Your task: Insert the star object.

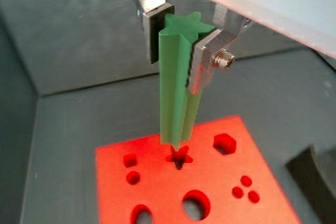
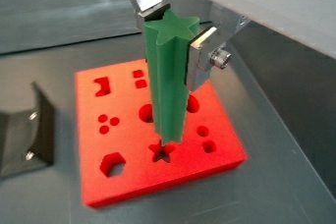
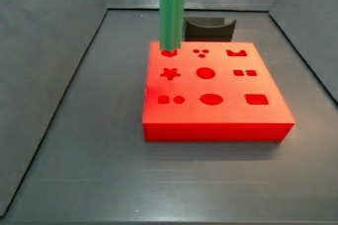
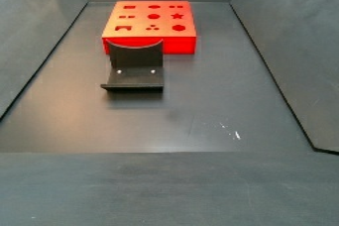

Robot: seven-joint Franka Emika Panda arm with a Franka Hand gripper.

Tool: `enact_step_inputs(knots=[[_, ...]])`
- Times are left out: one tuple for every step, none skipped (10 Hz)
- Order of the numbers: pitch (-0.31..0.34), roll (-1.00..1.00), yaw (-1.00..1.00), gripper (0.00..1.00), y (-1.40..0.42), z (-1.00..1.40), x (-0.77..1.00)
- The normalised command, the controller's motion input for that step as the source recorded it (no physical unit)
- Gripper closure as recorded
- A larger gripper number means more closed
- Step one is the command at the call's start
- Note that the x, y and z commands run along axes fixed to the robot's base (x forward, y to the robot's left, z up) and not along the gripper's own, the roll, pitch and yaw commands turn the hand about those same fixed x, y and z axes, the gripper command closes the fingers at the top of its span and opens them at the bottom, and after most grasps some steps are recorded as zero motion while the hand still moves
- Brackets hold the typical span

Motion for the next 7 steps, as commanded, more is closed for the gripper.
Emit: enact_step_inputs(knots=[[-0.147,0.36,0.83,1.0,0.0,-0.18,-0.03],[-0.12,0.23,0.47,1.0,0.0,-0.26,-0.03],[0.0,-0.08,0.0,1.0,0.02,-0.08,0.0],[-0.093,-0.15,0.0,1.0,0.0,-0.36,0.09],[-0.19,-0.23,-0.03,1.0,0.04,-0.56,0.11],[-0.196,-0.26,-0.11,1.0,0.09,-0.51,0.0],[-0.119,-0.21,-0.1,1.0,0.17,-0.38,0.0]])
